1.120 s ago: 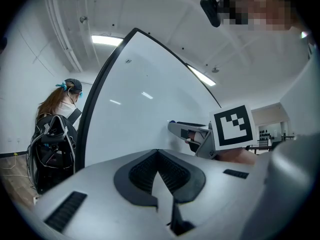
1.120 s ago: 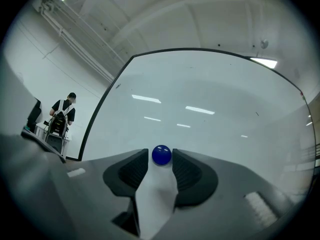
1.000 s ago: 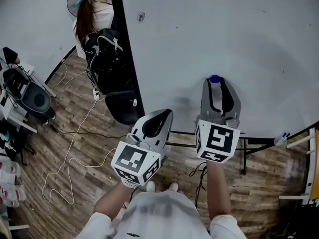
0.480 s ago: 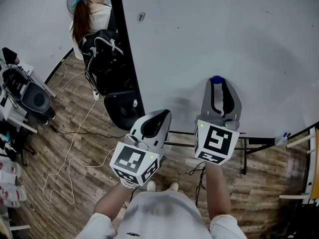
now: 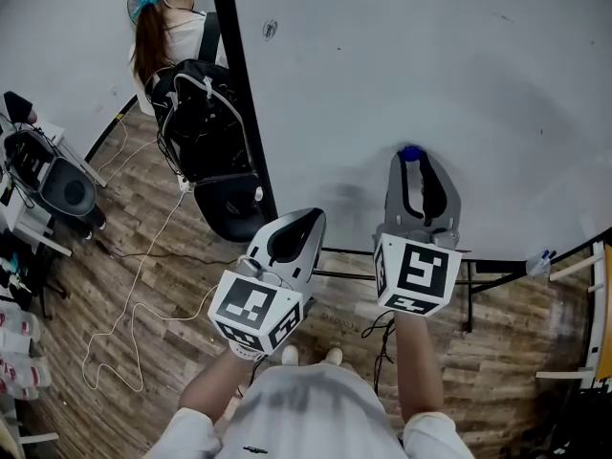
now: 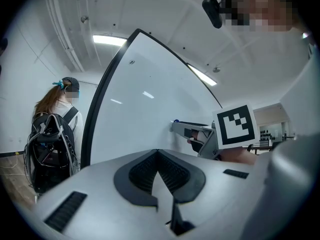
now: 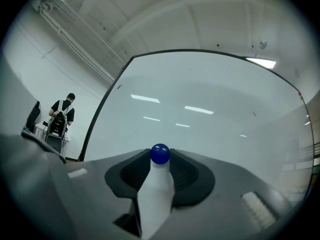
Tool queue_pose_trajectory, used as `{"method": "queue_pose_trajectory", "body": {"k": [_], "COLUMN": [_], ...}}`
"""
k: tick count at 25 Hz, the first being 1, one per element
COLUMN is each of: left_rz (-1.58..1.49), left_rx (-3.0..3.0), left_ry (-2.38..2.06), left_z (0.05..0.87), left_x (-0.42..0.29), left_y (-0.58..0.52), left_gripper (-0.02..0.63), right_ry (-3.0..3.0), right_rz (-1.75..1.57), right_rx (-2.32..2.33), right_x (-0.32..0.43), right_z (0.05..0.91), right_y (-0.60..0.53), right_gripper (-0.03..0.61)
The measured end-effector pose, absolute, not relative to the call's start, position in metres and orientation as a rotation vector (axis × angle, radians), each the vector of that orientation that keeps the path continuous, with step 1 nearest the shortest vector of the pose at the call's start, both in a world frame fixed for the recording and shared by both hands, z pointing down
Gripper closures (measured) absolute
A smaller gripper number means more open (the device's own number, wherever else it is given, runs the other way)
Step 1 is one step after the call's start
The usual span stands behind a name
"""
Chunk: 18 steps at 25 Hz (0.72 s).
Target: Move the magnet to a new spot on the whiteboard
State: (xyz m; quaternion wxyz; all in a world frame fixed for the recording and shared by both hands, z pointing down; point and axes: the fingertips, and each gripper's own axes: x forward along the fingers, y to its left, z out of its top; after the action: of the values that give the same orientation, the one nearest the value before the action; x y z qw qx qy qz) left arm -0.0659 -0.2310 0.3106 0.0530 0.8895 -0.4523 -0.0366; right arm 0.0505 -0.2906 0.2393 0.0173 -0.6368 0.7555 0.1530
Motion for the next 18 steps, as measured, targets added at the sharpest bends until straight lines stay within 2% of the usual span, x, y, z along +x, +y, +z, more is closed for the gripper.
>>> {"method": "queue_pose_trajectory", "body": {"k": [6,18], "left_rz": [-0.101,-0.050], "left_rx": [2.701,2.775], "left_ry": [-1.384,-1.375], "left_z": [0.316,0.325], "left_x": [-0.067,-0.055], "left_y": [-0.221,-0.193], "left_gripper": [0.607,0.607], "right_ry": [2.409,2.425], "right_rz": [0.471,0.335], "right_rx": [-1.883,-1.850], "right_x": [0.046,0.084], "right_z": [0.256,0.298], "right_y": [-0.273,-0.215], "right_gripper": [0.448,0.448]}}
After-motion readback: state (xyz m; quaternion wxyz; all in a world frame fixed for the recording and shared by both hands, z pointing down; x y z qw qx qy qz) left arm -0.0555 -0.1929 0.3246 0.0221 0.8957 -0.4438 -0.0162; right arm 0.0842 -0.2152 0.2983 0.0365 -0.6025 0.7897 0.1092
